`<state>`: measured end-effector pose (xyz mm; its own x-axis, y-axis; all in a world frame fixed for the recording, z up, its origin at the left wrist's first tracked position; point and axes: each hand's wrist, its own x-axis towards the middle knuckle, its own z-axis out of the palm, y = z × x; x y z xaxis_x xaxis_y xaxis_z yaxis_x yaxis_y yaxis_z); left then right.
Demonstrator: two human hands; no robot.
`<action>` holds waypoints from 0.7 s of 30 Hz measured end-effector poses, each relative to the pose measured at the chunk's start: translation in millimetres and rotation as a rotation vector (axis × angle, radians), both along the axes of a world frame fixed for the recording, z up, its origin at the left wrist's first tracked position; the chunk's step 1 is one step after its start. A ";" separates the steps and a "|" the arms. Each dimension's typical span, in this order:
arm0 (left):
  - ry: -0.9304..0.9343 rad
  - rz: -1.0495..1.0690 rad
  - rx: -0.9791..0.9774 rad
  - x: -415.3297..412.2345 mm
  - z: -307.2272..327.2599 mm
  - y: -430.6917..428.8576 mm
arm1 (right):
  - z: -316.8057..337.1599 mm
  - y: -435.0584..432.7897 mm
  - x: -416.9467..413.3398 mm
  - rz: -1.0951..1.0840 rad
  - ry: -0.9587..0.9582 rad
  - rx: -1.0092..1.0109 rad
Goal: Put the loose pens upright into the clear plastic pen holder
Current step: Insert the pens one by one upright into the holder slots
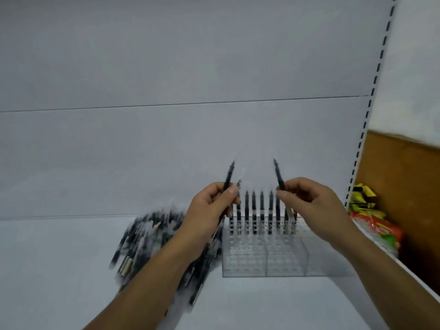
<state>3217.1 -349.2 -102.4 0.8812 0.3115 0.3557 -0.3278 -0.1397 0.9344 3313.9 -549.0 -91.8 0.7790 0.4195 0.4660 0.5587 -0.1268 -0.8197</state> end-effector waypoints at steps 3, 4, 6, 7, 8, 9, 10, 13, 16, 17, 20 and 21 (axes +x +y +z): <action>-0.005 -0.099 -0.065 22.8 1.6 -31.5 | 0.3 -27.3 28.4 -0.083 -0.025 0.002; -0.004 -0.125 -0.088 30.0 2.3 -41.6 | 1.3 -34.1 38.1 -0.110 -0.032 0.005; 0.007 -0.162 -0.110 43.3 3.3 -60.2 | 3.3 -43.4 55.5 -0.148 -0.040 -0.013; 0.014 -0.176 -0.118 49.3 3.2 -68.3 | 3.0 -45.9 61.9 -0.158 -0.042 -0.030; 0.019 -0.189 -0.129 54.4 2.8 -74.9 | 1.1 -47.1 67.1 -0.165 -0.044 -0.048; 0.025 -0.203 -0.141 58.7 1.8 -80.5 | -2.6 -48.2 70.9 -0.171 -0.043 -0.061; 0.033 -0.217 -0.155 62.2 0.2 -84.9 | -7.6 -49.0 73.4 -0.176 -0.041 -0.070; 0.057 -0.223 -0.196 68.5 -7.3 -91.5 | -21.3 -50.9 76.9 -0.176 -0.067 -0.129; 0.056 -0.207 -0.242 70.4 -14.0 -91.9 | -28.1 -51.2 78.3 -0.159 -0.102 -0.171; 0.049 -0.203 -0.251 70.5 -15.0 -91.2 | -29.3 -50.6 78.5 -0.158 -0.111 -0.180; 0.043 -0.207 -0.258 70.4 -17.4 -88.8 | -30.7 -48.4 78.9 -0.171 -0.119 -0.204; 0.049 -0.215 -0.254 70.1 -18.3 -88.1 | -31.0 -48.0 78.8 -0.171 -0.114 -0.219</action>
